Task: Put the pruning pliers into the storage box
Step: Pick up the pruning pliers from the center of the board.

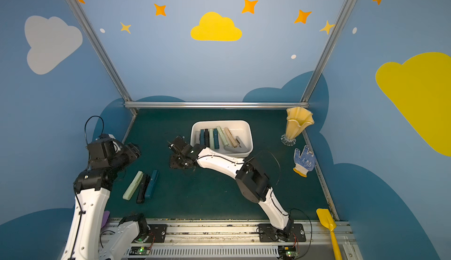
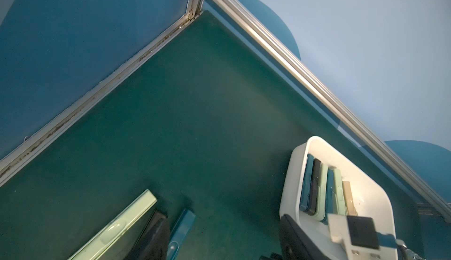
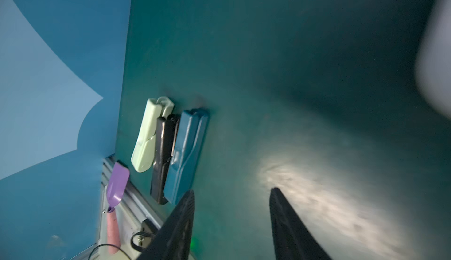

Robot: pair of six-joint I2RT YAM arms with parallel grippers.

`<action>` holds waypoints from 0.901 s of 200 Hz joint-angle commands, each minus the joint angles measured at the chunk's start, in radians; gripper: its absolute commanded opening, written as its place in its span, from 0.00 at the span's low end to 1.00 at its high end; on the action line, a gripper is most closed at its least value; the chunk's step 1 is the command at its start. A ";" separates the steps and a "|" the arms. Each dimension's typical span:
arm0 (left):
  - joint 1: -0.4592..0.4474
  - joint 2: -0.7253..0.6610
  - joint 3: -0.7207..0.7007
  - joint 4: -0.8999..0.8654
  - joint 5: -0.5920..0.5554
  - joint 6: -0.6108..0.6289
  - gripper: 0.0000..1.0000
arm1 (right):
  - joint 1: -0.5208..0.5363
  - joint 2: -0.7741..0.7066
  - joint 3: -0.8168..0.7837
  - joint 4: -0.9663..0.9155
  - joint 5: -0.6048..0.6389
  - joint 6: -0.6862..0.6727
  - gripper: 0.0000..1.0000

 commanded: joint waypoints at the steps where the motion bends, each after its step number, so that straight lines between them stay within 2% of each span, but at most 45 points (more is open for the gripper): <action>1: 0.009 -0.059 -0.025 -0.039 -0.052 0.017 0.70 | 0.035 0.077 0.089 -0.033 -0.036 0.068 0.51; 29: 0.016 -0.126 -0.047 -0.030 -0.099 0.026 0.70 | 0.076 0.182 0.213 -0.085 -0.075 0.117 0.51; 64: 0.018 -0.191 -0.078 -0.018 -0.120 0.029 0.70 | 0.122 0.273 0.370 -0.159 -0.059 0.135 0.52; 146: 0.018 -0.242 -0.098 0.012 -0.045 0.053 0.70 | 0.189 0.446 0.629 -0.311 0.032 0.191 0.55; 180: 0.018 -0.257 -0.100 -0.001 -0.028 0.070 0.70 | 0.197 0.468 0.644 -0.316 0.060 0.211 0.55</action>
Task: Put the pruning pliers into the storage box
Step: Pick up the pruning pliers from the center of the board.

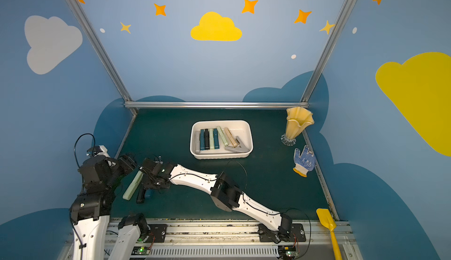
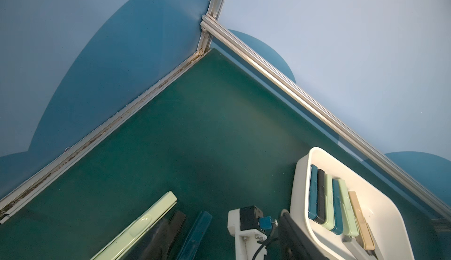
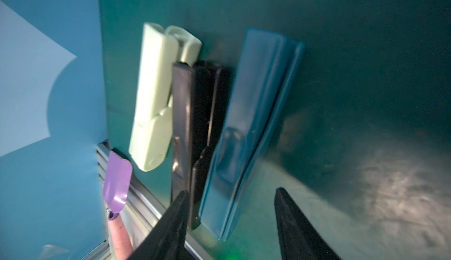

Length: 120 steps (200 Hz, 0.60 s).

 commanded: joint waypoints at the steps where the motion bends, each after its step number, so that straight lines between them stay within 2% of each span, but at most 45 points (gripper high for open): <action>1: 0.002 -0.011 -0.005 0.001 0.031 0.026 0.70 | 0.009 0.025 0.027 -0.053 0.044 0.024 0.55; 53: 0.003 -0.011 -0.005 0.000 0.041 0.027 0.70 | 0.018 0.061 0.086 -0.077 0.091 -0.018 0.55; 120: 0.003 0.008 0.013 -0.007 0.037 0.036 0.70 | 0.012 0.059 0.087 -0.127 0.163 -0.095 0.55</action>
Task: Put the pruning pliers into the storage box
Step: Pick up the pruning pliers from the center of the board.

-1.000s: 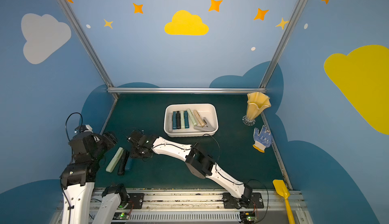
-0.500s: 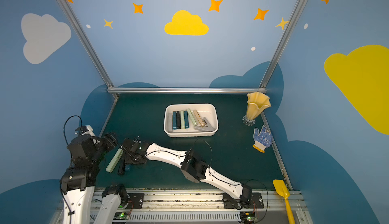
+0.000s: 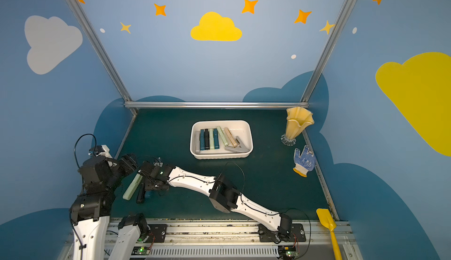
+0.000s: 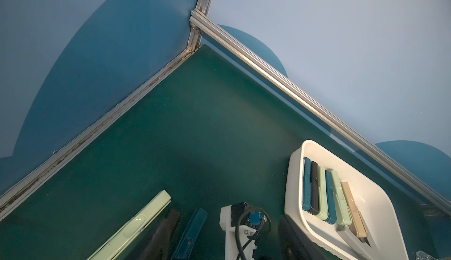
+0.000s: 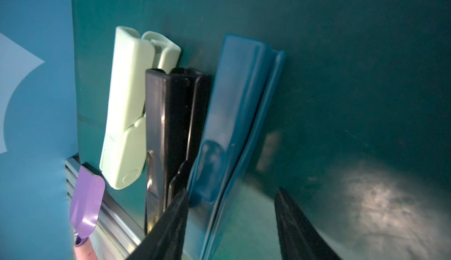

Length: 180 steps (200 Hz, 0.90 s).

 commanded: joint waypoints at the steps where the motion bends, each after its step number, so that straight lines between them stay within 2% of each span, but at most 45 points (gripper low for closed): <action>1: 0.002 0.003 0.014 -0.006 0.000 0.018 0.70 | 0.002 0.015 0.018 -0.077 0.072 -0.054 0.55; 55: 0.004 0.012 0.008 0.003 0.010 0.013 0.70 | -0.010 -0.144 -0.219 -0.011 0.161 -0.100 0.55; 88: 0.003 0.016 0.008 0.007 0.015 0.015 0.70 | -0.004 -0.187 -0.240 0.006 0.188 -0.129 0.55; 117: 0.003 0.019 0.014 0.005 0.017 0.017 0.70 | 0.014 -0.178 -0.188 0.050 0.132 -0.114 0.58; 154: 0.002 0.025 0.026 -0.005 0.029 0.027 0.70 | 0.014 -0.065 -0.018 0.042 0.062 -0.076 0.59; 180: 0.003 0.025 0.040 -0.011 0.033 0.034 0.70 | 0.009 -0.013 0.018 0.039 0.050 -0.052 0.59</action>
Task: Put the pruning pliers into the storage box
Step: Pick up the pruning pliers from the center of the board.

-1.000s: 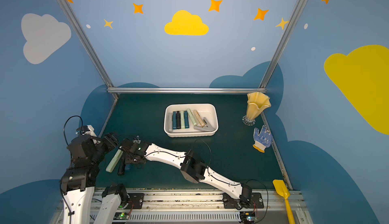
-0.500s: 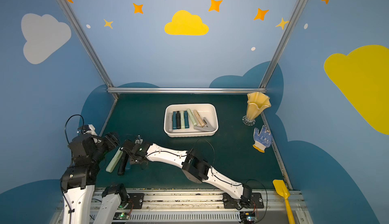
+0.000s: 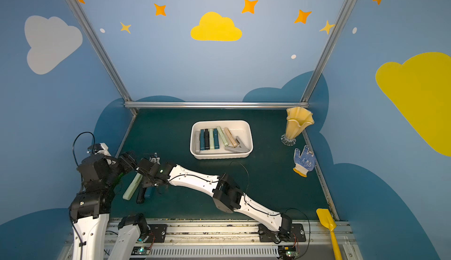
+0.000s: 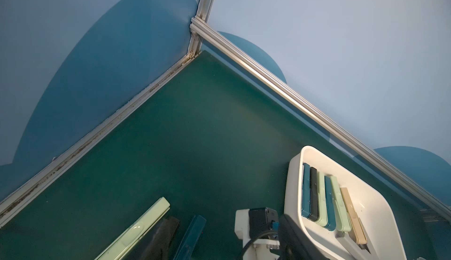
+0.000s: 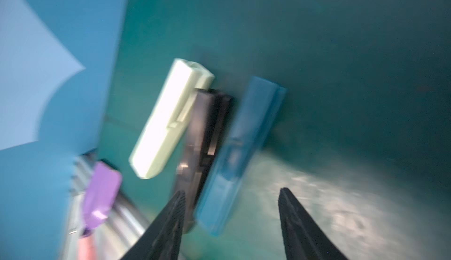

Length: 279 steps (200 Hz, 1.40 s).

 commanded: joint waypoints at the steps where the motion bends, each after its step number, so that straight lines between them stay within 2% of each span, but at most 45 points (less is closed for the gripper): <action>1: -0.004 0.004 0.017 -0.038 0.027 0.030 0.70 | 0.000 0.061 0.033 0.004 -0.029 0.029 0.59; 99: -0.004 -0.046 0.022 -0.007 -0.028 0.013 0.70 | -0.013 0.142 0.072 0.015 -0.032 0.004 0.60; 150: -0.004 -0.032 0.034 0.008 -0.038 0.016 0.70 | -0.031 0.144 0.075 -0.065 0.014 -0.050 0.59; 202: -0.004 -0.004 0.051 0.012 -0.043 0.025 0.70 | -0.037 0.053 -0.020 -0.077 0.077 -0.125 0.54; 242: -0.004 0.011 0.047 0.022 -0.019 0.012 0.70 | -0.048 -0.082 -0.211 -0.027 0.114 -0.172 0.53; 279: -0.003 0.022 0.031 0.025 -0.001 0.012 0.70 | -0.045 -0.107 -0.216 -0.060 0.115 -0.242 0.53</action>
